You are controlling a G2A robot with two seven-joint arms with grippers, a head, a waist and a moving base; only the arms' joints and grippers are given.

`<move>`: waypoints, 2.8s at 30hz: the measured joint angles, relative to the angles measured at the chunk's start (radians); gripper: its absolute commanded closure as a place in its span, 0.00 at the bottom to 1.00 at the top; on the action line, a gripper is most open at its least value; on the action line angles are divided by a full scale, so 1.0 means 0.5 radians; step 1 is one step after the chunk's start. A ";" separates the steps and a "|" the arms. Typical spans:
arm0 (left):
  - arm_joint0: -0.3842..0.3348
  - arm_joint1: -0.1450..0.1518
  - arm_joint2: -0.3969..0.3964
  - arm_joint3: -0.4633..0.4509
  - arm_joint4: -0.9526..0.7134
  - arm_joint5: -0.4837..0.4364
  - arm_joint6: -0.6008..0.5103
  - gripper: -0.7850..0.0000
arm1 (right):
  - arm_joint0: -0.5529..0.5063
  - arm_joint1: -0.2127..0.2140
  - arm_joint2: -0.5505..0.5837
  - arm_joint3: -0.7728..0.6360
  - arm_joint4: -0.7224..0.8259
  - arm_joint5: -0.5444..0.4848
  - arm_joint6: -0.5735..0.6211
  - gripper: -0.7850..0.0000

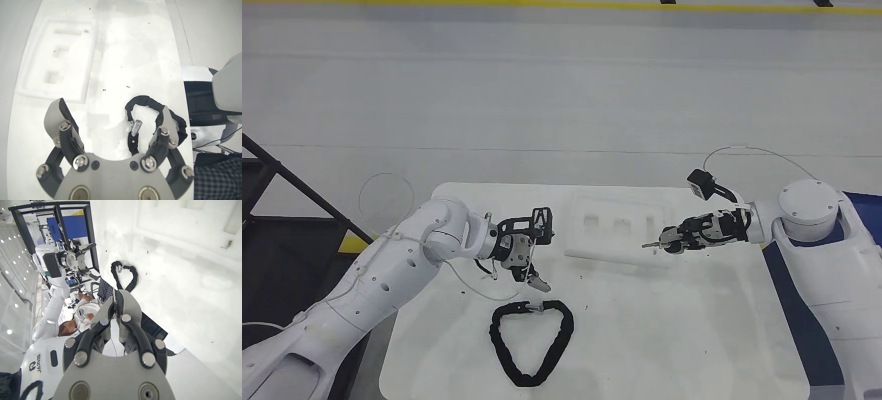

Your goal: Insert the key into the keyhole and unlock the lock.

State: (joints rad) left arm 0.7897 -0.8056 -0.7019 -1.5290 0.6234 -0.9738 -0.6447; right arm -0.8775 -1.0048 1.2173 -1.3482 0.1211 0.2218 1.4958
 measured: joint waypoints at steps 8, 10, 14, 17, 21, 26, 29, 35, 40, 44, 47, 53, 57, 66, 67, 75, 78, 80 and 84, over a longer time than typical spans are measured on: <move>0.173 -0.013 -0.023 -0.038 0.588 -0.003 0.455 0.00 | 0.000 0.000 0.000 0.000 0.000 0.000 0.000 1.00; 0.255 -0.006 -0.037 -0.005 0.722 -0.009 0.629 0.00 | 0.000 0.000 0.000 0.000 0.000 0.000 0.000 1.00; 0.461 0.017 -0.066 0.044 1.042 0.006 1.053 0.00 | 0.000 0.000 0.000 0.000 0.000 0.000 0.000 1.00; 0.589 0.039 -0.088 0.060 1.277 0.064 1.317 0.00 | 0.000 0.000 0.000 0.000 0.000 0.000 0.000 1.00; 0.706 0.067 -0.122 0.062 1.541 0.166 1.566 0.00 | 0.000 0.000 0.000 0.000 0.000 0.000 0.000 1.00; 0.778 0.094 -0.160 0.051 1.798 0.263 1.591 0.00 | 0.000 0.000 0.000 0.000 0.000 0.000 0.000 1.00; 0.802 0.100 -0.186 0.056 1.833 0.303 1.608 0.00 | 0.000 0.000 0.000 0.000 0.000 0.000 0.000 1.00; 0.823 0.106 -0.217 0.117 1.860 0.272 1.668 0.00 | 0.000 0.000 0.000 0.000 0.000 0.000 0.000 1.00; 0.835 0.104 -0.227 0.157 1.871 0.253 1.708 0.00 | 0.000 0.000 0.000 0.000 0.000 0.000 0.000 1.00; 0.841 0.096 -0.224 0.173 1.881 0.262 1.733 0.07 | 0.000 0.000 0.000 0.000 0.000 0.000 0.000 1.00; 0.837 0.084 -0.213 0.179 1.889 0.278 1.736 0.26 | 0.000 0.000 0.000 0.000 0.000 0.000 0.000 1.00; 0.828 0.061 -0.194 0.196 1.911 0.340 1.661 0.65 | 0.000 0.000 0.000 0.000 0.000 0.000 0.000 1.00; 0.828 0.051 -0.197 0.210 1.892 0.348 1.625 1.00 | 0.000 0.000 0.000 0.000 0.000 0.000 0.000 1.00; 0.805 0.033 -0.229 0.227 1.763 0.255 1.675 1.00 | 0.000 0.000 0.000 0.000 0.000 0.000 0.000 1.00; 0.800 0.032 -0.236 0.223 1.743 0.241 1.689 1.00 | 0.000 0.000 0.000 0.000 0.000 0.000 0.000 1.00; 0.716 -0.006 -0.266 0.094 1.584 0.256 1.698 1.00 | 0.000 0.000 0.000 0.000 0.000 0.000 0.000 1.00; 0.674 -0.030 -0.251 0.027 1.535 0.276 1.675 1.00 | 0.000 0.000 0.000 0.000 0.000 0.000 0.000 1.00; 0.635 -0.049 -0.237 0.000 1.490 0.273 1.665 1.00 | -0.004 0.000 -0.002 -0.004 -0.002 -0.002 -0.005 1.00; 0.547 -0.089 -0.222 -0.019 1.375 0.277 1.682 1.00 | -0.040 0.006 -0.026 -0.095 -0.027 0.015 -0.046 1.00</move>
State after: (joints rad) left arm 1.0631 -0.8503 -0.8131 -1.5384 1.3111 -0.8355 0.1963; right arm -0.8977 -1.0020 1.2043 -1.3955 0.1075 0.2291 1.4730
